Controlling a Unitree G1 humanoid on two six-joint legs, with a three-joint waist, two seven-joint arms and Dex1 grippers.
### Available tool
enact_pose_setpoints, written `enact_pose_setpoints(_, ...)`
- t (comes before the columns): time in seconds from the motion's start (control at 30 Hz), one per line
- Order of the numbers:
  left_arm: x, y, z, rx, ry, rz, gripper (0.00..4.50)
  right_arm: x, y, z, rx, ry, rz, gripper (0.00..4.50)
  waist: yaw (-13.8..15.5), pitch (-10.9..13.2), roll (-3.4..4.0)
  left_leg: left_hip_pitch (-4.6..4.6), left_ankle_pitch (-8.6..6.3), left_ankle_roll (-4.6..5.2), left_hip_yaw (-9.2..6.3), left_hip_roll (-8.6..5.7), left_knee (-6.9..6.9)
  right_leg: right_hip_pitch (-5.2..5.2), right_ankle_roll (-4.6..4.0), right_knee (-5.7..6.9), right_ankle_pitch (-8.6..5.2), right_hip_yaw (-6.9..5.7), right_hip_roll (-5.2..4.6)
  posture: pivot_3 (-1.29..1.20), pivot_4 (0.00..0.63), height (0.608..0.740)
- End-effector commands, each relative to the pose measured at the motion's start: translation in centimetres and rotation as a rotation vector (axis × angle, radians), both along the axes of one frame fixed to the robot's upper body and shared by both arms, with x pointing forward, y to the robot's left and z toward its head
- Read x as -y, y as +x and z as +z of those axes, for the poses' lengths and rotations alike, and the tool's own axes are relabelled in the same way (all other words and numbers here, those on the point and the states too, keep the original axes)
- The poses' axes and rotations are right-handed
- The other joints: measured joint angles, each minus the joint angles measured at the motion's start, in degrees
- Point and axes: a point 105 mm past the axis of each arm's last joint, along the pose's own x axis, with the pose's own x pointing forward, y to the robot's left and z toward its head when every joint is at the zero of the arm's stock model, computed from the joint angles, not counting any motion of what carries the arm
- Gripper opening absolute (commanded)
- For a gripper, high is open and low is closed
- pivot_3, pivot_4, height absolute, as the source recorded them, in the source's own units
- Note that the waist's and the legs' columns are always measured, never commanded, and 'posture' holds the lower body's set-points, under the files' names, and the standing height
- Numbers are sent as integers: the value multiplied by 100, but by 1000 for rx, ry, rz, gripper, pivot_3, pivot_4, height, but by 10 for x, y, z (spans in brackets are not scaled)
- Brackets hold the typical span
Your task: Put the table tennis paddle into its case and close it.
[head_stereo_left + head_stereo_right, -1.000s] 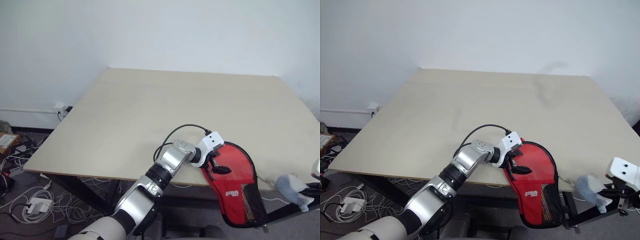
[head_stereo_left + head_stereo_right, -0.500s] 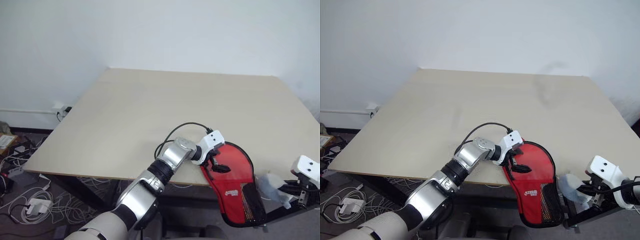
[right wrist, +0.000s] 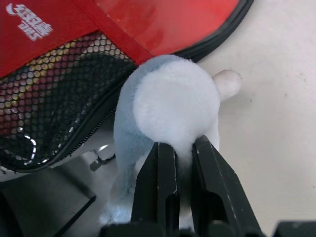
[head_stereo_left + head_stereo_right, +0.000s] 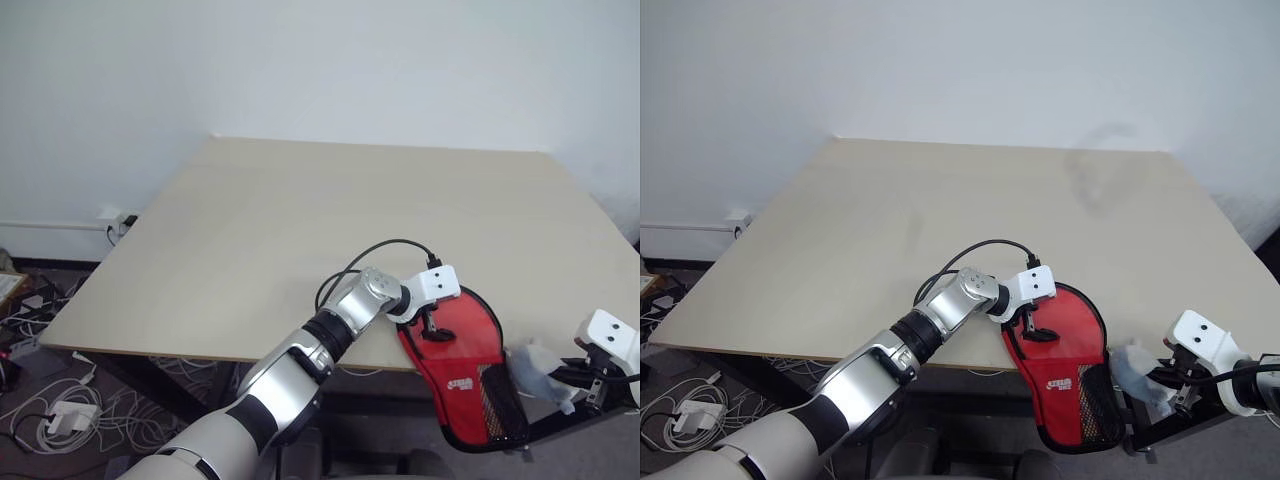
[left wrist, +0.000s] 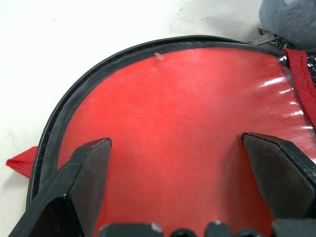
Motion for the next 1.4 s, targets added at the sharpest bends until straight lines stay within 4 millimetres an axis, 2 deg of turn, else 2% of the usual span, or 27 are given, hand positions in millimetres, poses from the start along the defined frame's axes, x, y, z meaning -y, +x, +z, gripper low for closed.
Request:
enact_pose_setpoints(0.03, 3, -26, -40, -74, 161, -54, 4500, 12, 0, 17, 45, -26, -20, 12, -4, -1, -2, 0, -1, 0, 0, 0, 0, 0, 0, -1, 0, 0, 0, 0, 0, 715)
enact_pose_setpoints(0.2, 2, -27, -39, -128, 145, -34, 4500, 37, -6, 25, 47, -68, -82, 12, -5, -4, -6, 1, -3, 0, -1, 1, 0, 3, 0, -6, 0, -3, 0, 0, 0, 715)
enact_pose_setpoints(0.33, 1, -27, -39, -139, 141, -26, 4500, 41, -7, 26, 54, -84, -54, 12, -6, -5, -5, 1, -7, -1, -3, 1, -2, 3, 2, -8, -1, -5, 0, 0, 0, 715)
enact_pose_setpoints(0.43, 0, -27, -39, -144, 140, -24, 4500, 32, -16, 14, 3, -103, 32, 12, -8, -5, -5, 1, -8, -3, -4, 1, -5, 3, 4, -8, -3, -6, 0, 0, 0, 715)
enact_pose_setpoints(0.57, -1, -27, -39, -151, 138, -24, 4500, 0, -31, 3, -53, -63, 192, 12, -6, -5, -5, 2, -10, -6, -8, 1, -6, 3, 9, -8, -7, -9, 0, 0, 0, 715)
enact_pose_setpoints(0.7, -2, -26, -40, -153, 137, -11, 4500, -16, -42, -2, -93, -24, 271, 12, -7, -5, -7, 1, -11, -7, -10, 1, -7, 4, 10, -9, -7, -10, 0, 0, 0, 715)
enact_pose_setpoints(0.83, -4, -25, -39, -153, 138, -9, 4500, -8, -46, -3, -111, -72, 283, 12, -7, -5, -8, 1, -11, -8, -11, 2, -7, 5, 10, -11, -7, -10, 0, 0, 0, 715)
enact_pose_setpoints(1.3, -2, -30, -41, -155, 138, -25, 4500, 32, -80, -5, -231, -203, 320, 12, 46, -7, -6, -1, -28, -5, -13, 1, -10, 18, 13, -43, -10, -16, 0, 0, 0, 715)
enact_pose_setpoints(1.4, 0, -30, -41, -155, 136, -26, 4500, 32, -83, -6, -241, -200, 340, 12, 100, -7, -6, -3, -36, -1, -12, 0, -13, 26, 13, -64, -10, -17, 0, 0, 0, 715)
